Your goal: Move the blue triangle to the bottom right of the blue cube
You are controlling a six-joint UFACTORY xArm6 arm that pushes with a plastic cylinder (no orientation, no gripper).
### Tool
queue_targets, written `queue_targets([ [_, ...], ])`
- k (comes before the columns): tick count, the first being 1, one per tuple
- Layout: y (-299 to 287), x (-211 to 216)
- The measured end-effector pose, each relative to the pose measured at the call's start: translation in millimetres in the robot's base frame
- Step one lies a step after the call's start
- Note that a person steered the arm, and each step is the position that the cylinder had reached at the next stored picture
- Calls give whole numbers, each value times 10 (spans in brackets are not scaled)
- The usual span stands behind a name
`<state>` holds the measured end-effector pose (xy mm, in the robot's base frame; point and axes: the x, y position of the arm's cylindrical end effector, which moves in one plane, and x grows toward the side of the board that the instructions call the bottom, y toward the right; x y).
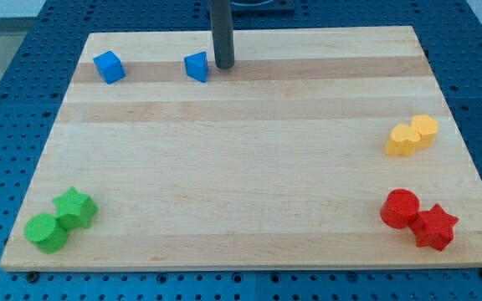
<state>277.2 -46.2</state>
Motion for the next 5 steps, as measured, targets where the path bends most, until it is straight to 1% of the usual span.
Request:
queue_targets([
  [2,-397,-51],
  [5,-999,156],
])
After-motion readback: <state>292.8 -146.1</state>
